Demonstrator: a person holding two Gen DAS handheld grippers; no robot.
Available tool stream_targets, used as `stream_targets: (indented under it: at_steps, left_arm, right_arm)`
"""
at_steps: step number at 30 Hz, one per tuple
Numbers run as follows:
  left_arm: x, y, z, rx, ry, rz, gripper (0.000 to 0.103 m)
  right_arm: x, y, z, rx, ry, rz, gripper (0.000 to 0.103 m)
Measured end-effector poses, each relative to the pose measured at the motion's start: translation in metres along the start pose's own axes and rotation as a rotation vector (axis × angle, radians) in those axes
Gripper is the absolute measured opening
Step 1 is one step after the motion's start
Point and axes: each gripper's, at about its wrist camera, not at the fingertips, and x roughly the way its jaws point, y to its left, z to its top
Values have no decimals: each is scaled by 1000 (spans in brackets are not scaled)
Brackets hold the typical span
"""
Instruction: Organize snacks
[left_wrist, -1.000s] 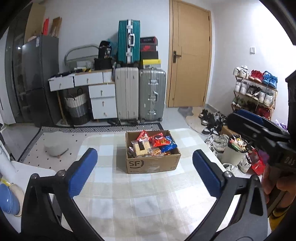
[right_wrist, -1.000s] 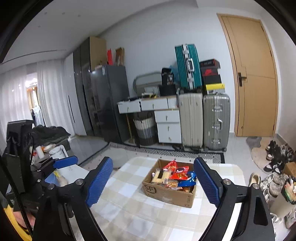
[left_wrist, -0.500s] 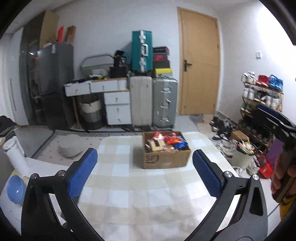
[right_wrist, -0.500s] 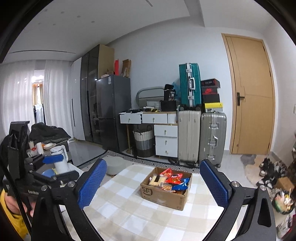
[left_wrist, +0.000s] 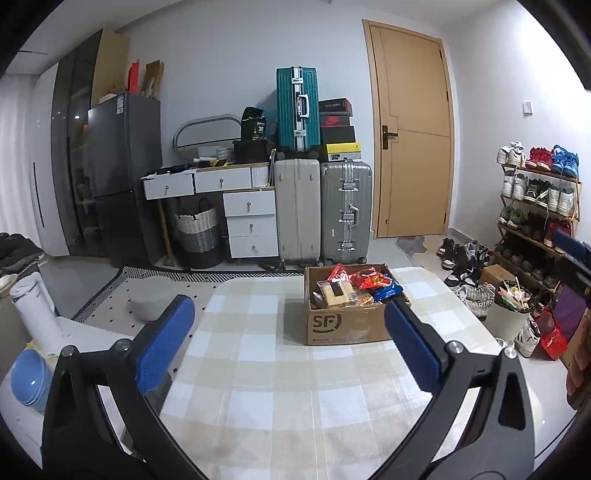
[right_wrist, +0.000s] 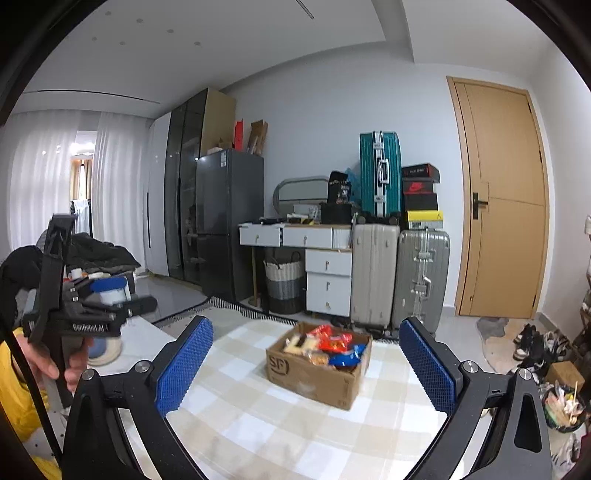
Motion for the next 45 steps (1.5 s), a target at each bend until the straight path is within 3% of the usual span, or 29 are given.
stream_targets:
  at_steps: [7, 13, 21, 26, 30, 45]
  left_arm:
    - [82, -11, -32, 6, 40, -14, 103]
    - [149, -15, -85, -19, 79, -52, 103]
    - [214, -6, -148, -78, 112, -32, 103]
    - [228, -7, -170, -54, 23, 16, 103]
    - [234, -12, -180, -37, -26, 11, 103]
    - [253, -12, -184, -36, -3, 40, 103]
  right_arm:
    - [46, -27, -60, 33, 69, -30, 102]
    - [82, -47, -117, 102, 116, -68, 102]
    - [120, -68, -174, 168, 168, -153, 102]
    - [113, -63, -189, 131, 90, -207, 102]
    - [113, -58, -188, 97, 96, -218, 102]
    - [107, -50, -184, 73, 77, -223, 102]
